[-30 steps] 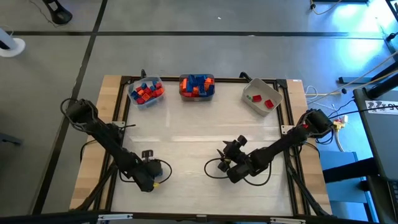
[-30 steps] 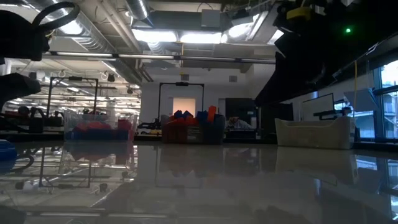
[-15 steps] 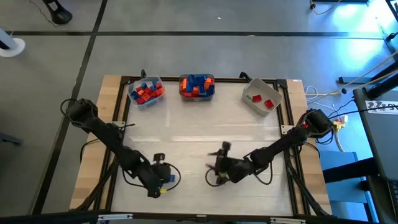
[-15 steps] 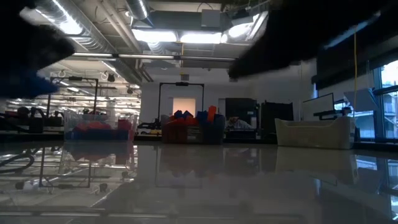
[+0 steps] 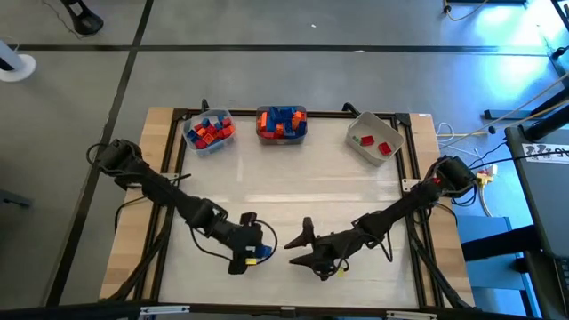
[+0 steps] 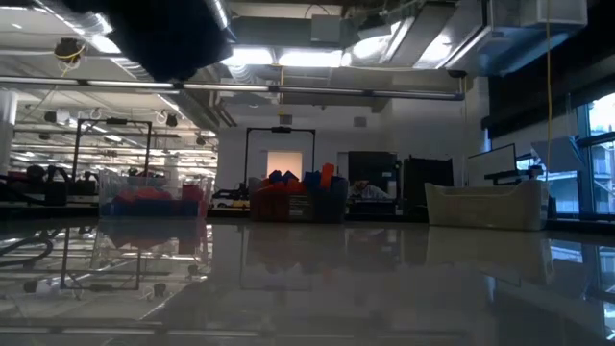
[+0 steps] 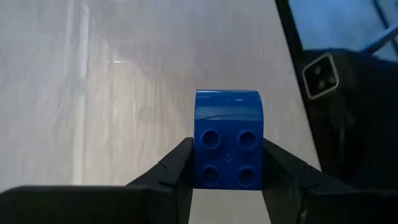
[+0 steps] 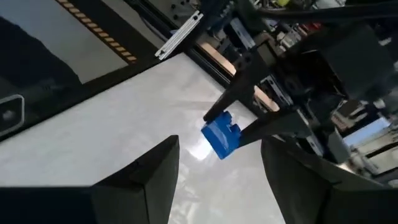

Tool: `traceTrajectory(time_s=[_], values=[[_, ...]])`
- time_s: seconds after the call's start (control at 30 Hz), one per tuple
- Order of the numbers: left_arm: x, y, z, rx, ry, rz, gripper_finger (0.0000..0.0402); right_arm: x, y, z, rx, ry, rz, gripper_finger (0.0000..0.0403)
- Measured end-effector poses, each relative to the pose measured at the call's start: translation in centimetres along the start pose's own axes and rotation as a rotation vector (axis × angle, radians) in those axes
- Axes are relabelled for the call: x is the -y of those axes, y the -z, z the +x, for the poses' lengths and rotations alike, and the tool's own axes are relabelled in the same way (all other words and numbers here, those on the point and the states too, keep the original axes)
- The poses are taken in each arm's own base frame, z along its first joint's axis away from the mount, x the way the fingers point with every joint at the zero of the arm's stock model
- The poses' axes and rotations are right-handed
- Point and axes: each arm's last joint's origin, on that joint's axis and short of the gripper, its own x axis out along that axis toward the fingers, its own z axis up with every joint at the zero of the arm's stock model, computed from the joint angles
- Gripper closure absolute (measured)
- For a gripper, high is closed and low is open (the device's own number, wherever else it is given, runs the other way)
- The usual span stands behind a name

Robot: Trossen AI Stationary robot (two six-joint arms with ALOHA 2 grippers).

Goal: Sort blocks by size

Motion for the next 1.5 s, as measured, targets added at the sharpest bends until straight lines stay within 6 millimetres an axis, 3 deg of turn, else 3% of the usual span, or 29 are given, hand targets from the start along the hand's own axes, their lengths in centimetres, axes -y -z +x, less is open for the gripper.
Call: traceTrajectory(time_s=[0.13, 0.37, 0.8, 1.2, 1.5], values=[[-0.5, -0.7, 0.1, 0.027, 0.047, -0.032, 0.0271, -0.3, 0.2, 0.8, -0.020, 0.022, -0.069, 0.0176], [-1.1, -1.3, 0.2, 0.047, 0.076, -0.073, 0.0271, -1.0, 0.1, 4.0, -0.104, 0.081, -0.203, 0.0176], [-0.9, -1.3, 0.2, 0.038, 0.117, -0.078, 0.0270, 0.3, 0.9, 7.9, -0.166, 0.083, -0.243, 0.0176], [-1.0, -1.1, 0.2, 0.022, 0.109, -0.093, 0.0270, 0.2, 0.7, 8.3, -0.165, 0.084, -0.269, 0.0242], [-1.0, -1.2, 0.2, 0.023, 0.105, -0.119, 0.0270, 0.1, 0.6, 8.3, -0.145, 0.059, -0.264, 0.0248]])
